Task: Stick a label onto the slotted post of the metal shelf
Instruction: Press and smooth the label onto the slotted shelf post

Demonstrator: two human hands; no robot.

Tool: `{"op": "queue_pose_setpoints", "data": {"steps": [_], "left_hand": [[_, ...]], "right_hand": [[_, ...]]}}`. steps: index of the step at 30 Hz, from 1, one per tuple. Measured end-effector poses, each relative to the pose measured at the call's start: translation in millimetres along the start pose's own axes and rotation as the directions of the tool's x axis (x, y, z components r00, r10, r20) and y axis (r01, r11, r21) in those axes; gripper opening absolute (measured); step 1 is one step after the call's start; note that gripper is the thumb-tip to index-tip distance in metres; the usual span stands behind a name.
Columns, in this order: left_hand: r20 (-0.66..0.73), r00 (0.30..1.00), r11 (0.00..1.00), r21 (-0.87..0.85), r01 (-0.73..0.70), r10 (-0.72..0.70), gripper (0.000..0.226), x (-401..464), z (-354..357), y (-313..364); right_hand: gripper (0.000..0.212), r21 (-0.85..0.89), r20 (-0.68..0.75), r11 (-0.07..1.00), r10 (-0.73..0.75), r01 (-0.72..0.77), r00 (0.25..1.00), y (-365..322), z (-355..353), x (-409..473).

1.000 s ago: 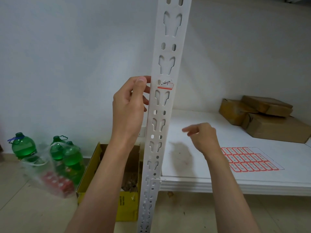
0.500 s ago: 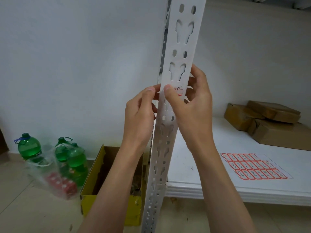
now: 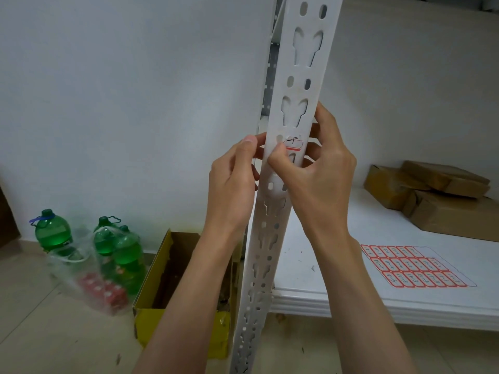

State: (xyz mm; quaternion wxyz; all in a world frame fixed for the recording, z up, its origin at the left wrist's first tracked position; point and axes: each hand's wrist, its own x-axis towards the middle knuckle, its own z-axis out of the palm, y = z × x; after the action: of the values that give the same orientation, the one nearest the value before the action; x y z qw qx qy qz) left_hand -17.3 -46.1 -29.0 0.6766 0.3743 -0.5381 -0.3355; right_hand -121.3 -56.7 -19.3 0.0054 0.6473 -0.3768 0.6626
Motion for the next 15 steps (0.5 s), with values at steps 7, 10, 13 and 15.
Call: {"op": "queue_pose_setpoints", "data": {"steps": [7,10,13,15], "left_hand": [[-0.014,1.000,1.000,-0.019,-0.002,0.002,0.038,-0.3,1.7,-0.5],[-0.012,1.000,1.000,-0.028,-0.001,0.001,0.037,-1.1,2.4,-0.4],[-0.018,1.000,1.000,-0.014,-0.005,0.005,0.036,-1.7,2.9,-0.2],[-0.018,1.000,1.000,-0.006,-0.005,0.005,0.038,-2.1,3.0,-0.4]], "right_hand": [[0.062,0.003,0.007,1.000,0.008,-0.008,1.000,2.4,-1.1,3.4],[0.064,0.008,-0.006,1.000,0.018,-0.018,1.000,-0.4,0.8,2.2],[0.062,0.008,-0.014,0.999,0.031,-0.031,0.999,-1.3,1.7,1.8],[0.061,-0.007,-0.009,0.999,0.037,-0.037,0.999,-2.2,0.9,2.5]]}}
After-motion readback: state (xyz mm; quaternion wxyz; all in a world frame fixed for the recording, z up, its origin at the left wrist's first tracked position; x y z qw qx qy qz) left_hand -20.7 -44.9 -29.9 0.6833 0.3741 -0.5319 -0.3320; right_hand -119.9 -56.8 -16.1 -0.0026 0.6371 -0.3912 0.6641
